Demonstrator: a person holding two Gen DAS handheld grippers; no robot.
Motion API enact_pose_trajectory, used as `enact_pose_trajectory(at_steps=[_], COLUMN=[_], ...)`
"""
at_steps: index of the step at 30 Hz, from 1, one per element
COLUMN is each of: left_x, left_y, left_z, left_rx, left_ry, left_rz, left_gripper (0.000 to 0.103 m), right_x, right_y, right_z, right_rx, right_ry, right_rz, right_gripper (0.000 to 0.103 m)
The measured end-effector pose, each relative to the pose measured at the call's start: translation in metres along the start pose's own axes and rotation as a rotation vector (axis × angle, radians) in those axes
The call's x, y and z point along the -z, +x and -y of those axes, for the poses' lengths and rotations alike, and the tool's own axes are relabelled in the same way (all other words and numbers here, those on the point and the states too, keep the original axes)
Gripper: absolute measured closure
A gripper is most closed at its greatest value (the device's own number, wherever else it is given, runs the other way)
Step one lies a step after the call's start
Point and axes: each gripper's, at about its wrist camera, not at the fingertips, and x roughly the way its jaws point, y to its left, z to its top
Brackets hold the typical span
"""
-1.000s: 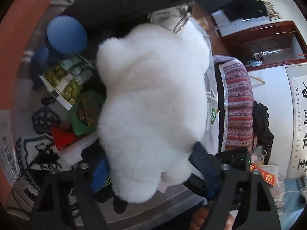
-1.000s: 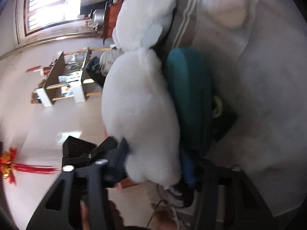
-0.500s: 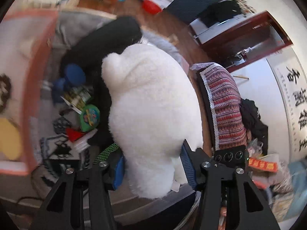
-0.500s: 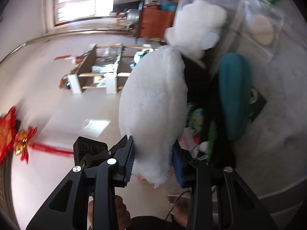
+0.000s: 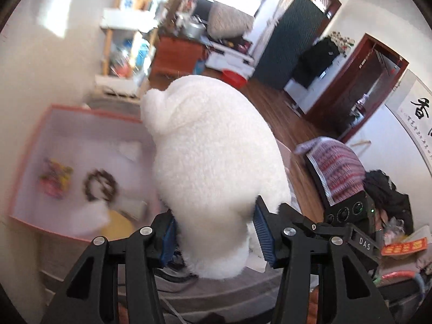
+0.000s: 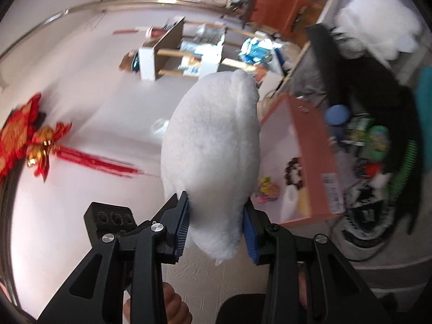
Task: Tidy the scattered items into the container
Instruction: 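Grasp the white plush bear with both tools and lower it into the box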
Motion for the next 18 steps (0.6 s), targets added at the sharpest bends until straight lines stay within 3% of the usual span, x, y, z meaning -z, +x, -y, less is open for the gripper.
enact_pose_trajectory(at_steps=[5, 7, 8, 9, 10, 13, 18], left_x=[-0.010, -0.012, -0.012, -0.012, -0.012, -0.011, -0.006], left_y=[-0.019, -0.018, -0.017, -0.016, -0.016, -0.016, -0.003], left_z=[-0.050, -0.063, -0.066, -0.073, -0.077, -0.094, -0.113], left_rx=[-0.074, -0.164, -0.222, -0.301, -0.335, -0.382, -0.364], left_ry=[-0.014, 0.005, 0.008, 0.008, 0.008, -0.009, -0.056], left_rz=[0.066, 0.073, 0.072, 0.078, 0.087, 0.096, 0.058], left_gripper=[0.055, 0.052, 0.046, 0.045, 0.042, 0.041, 0.041], right_x=[0.001, 0.002, 0.002, 0.004, 0.005, 0.007, 0.003], right_y=[0.051, 0.071, 0.079, 0.089, 0.094, 0.100, 0.082], right_z=[-0.024, -0.028, -0.030, -0.032, -0.033, -0.035, -0.029], right_rx=[0.010, 0.051, 0.090, 0.145, 0.177, 0.215, 0.231], right_ry=[-0.031, -0.031, -0.038, -0.054, -0.068, -0.114, -0.131], right_rz=[-0.052, -0.060, -0.065, -0.078, -0.085, -0.090, -0.080], right_gripper=[0.069, 0.062, 0.058, 0.041, 0.021, 0.021, 0.021])
